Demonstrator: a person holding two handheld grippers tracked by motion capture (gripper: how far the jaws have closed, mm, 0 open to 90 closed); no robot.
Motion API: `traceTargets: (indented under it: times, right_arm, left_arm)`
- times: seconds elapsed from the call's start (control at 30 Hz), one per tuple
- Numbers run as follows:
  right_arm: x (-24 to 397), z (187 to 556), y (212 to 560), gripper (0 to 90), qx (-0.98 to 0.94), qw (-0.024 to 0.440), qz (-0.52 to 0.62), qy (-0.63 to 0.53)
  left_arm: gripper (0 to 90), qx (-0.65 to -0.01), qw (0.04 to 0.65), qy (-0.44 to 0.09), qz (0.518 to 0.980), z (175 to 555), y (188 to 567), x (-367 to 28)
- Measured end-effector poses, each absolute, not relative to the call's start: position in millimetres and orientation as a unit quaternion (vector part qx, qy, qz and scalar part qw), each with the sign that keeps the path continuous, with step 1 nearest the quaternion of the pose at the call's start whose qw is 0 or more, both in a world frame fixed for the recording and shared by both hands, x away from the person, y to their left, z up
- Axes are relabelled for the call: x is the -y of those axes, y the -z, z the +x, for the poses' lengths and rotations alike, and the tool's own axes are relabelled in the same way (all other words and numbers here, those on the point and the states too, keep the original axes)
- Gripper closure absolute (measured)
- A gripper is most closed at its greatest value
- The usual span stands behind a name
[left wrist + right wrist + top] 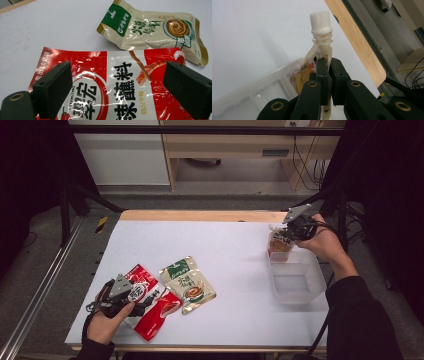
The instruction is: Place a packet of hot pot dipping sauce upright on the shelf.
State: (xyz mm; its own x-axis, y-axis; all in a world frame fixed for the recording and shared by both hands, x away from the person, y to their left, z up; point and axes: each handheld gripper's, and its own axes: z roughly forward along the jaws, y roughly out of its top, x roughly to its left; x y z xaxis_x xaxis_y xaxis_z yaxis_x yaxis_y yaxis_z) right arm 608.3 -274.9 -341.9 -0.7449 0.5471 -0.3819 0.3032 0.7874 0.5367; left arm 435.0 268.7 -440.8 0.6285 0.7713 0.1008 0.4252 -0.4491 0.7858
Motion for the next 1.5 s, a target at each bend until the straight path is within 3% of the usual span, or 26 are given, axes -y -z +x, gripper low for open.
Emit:
traceTargets:
  times: [0.13, 0.33, 0.7, 1.03, 1.5]
  right_arm:
    - [278.4, 609.6, 342.0, 80.9, -0.902, 0.268, 0.252, -0.227]
    - [278.9, 609.2, 342.7, 58.9, -0.894, 0.267, 0.283, -0.222]
    - [276.7, 594.7, 341.7, 28.5, -0.879, 0.287, 0.306, -0.226]
    - [269.4, 558.5, 319.2, 14.9, -0.849, 0.320, 0.324, -0.269]
    - [221.4, 487.7, 309.2, 16.7, -0.828, 0.333, 0.301, -0.336]
  left_arm:
    - [8.7, -0.364, 0.377, -0.228, 0.821, 435.0, 441.1, -267.8]
    - [8.8, -0.364, 0.377, -0.229, 0.820, 435.0, 440.9, -268.3]
    - [8.8, -0.364, 0.374, -0.230, 0.822, 436.5, 441.6, -268.1]
    - [8.8, -0.369, 0.372, -0.228, 0.821, 439.9, 443.9, -269.1]
    - [7.0, -0.359, 0.379, -0.233, 0.820, 438.2, 442.0, -268.1]
